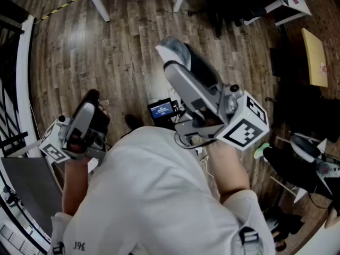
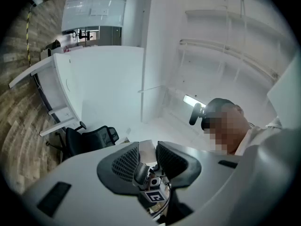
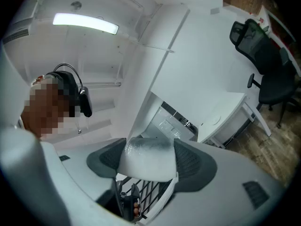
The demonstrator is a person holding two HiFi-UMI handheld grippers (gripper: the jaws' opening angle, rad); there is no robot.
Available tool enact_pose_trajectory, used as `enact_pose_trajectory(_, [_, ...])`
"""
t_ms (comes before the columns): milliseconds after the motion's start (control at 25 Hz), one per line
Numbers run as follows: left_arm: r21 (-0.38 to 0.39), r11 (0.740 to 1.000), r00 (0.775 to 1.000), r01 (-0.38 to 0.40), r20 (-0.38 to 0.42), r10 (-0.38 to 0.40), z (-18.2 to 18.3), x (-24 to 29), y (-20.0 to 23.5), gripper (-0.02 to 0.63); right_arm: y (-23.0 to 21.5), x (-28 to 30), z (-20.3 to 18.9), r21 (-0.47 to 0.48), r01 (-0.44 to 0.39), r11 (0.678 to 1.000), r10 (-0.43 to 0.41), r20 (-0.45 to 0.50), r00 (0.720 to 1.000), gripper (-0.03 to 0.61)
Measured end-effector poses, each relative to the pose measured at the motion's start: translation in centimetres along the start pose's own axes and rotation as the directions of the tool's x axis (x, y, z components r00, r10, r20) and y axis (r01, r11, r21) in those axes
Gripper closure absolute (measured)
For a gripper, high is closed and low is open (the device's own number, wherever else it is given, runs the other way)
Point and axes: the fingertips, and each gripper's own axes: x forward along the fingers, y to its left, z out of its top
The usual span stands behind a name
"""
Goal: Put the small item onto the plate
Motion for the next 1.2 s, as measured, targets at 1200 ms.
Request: enact_pose_trajectory(1200, [0.047, 0.995, 0.991, 0.084, -0.105, -0.078, -0.7, 1.2, -0.5, 0.504, 0.5, 2.7, -3.2, -0.249, 0.008, 0.968, -0.048, -0.153, 0.987, 0.268])
